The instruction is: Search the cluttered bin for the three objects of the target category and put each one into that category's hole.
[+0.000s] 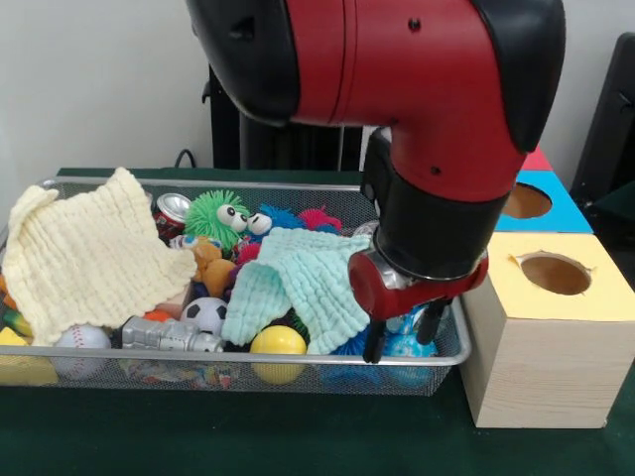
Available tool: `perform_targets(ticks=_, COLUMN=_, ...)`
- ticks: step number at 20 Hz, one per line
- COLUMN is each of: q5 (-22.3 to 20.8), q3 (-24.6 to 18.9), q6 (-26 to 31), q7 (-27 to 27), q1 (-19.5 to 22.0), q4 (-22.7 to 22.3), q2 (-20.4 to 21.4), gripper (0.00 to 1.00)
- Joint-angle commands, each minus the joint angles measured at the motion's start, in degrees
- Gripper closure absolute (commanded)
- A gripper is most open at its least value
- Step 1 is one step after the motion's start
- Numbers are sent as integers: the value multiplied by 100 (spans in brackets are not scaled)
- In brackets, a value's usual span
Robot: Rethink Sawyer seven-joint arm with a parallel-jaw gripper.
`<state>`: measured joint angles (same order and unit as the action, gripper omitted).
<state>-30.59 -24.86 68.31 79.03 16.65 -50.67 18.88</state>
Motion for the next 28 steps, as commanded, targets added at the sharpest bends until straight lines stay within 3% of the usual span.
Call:
perform_targets(ticks=1, q5=-285, q3=-76, q6=200, q7=-1344, q1=48, q4=-274, q2=-316, gripper=0)
perform_targets(ticks=13, q5=-410, q3=86, q6=262, q7=-1453, q1=101, q4=-413, q2=-163, gripper=0)
perform_targets(ticks=22, q5=-152, q3=59, q6=82, q7=-1293, q1=291, q4=-1397, q2=631, gripper=0)
perform_targets(ticks=28, q5=-281, q3=122, q6=449, q7=-1373, q1=316, q4=-1523, q2=548, gripper=0)
